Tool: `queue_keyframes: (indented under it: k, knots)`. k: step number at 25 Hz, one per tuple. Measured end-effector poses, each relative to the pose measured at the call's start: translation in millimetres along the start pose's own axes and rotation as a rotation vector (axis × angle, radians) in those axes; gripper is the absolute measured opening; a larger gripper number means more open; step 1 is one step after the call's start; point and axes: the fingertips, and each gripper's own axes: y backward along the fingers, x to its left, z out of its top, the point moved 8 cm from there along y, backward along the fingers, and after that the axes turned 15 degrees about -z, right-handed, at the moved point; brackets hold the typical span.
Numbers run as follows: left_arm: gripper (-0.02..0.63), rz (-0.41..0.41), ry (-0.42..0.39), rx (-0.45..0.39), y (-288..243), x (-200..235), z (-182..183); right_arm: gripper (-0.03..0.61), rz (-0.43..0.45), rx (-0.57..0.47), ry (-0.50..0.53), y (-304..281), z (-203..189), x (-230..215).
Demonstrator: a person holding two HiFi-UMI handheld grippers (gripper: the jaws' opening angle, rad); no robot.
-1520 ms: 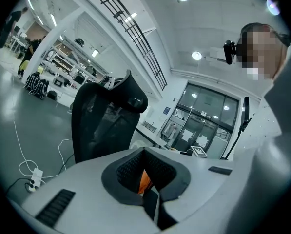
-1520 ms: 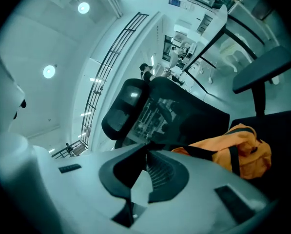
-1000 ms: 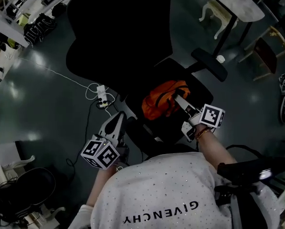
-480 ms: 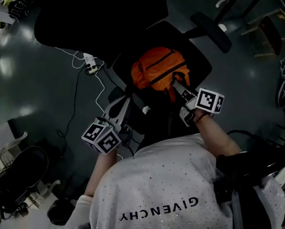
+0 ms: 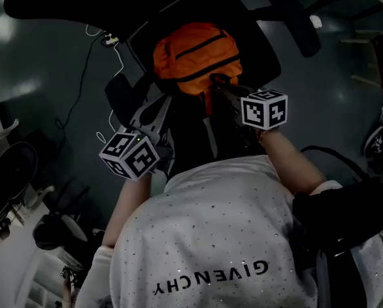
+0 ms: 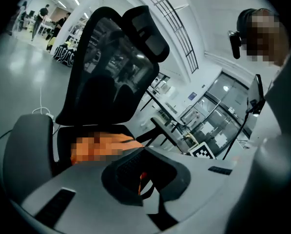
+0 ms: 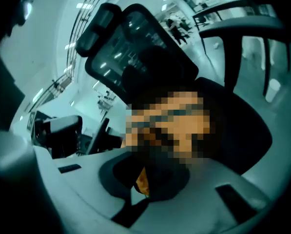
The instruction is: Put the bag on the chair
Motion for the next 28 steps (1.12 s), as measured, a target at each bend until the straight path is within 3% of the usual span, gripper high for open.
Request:
queue_keyframes:
  k: [4, 9, 14, 20, 28]
  knots:
    - [0.002, 0.086, 0.050, 0.027, -28, -5, -34, 0.012, 0.072, 0.103, 0.216, -2, -6, -22]
    - [0.002, 0.113, 0.065, 0.072, -59, -14, -66, 0.012, 0.149, 0.174, 0.332, -3, -13, -49]
    - [0.002, 0.072, 0.066, 0.093, -84, -27, -70, 0.014, 0.141, 0.191, 0.279, -16, -21, -89]
    - [0.002, 0.083, 0.029, 0.153, -93, -46, -65, 0.015, 0.144, 0.268, 0.115, -27, -44, -129]
    - [0.002, 0.112, 0.093, 0.225, -83, -50, -89, 0.029, 0.079, 0.315, 0.133, -35, -58, -151]
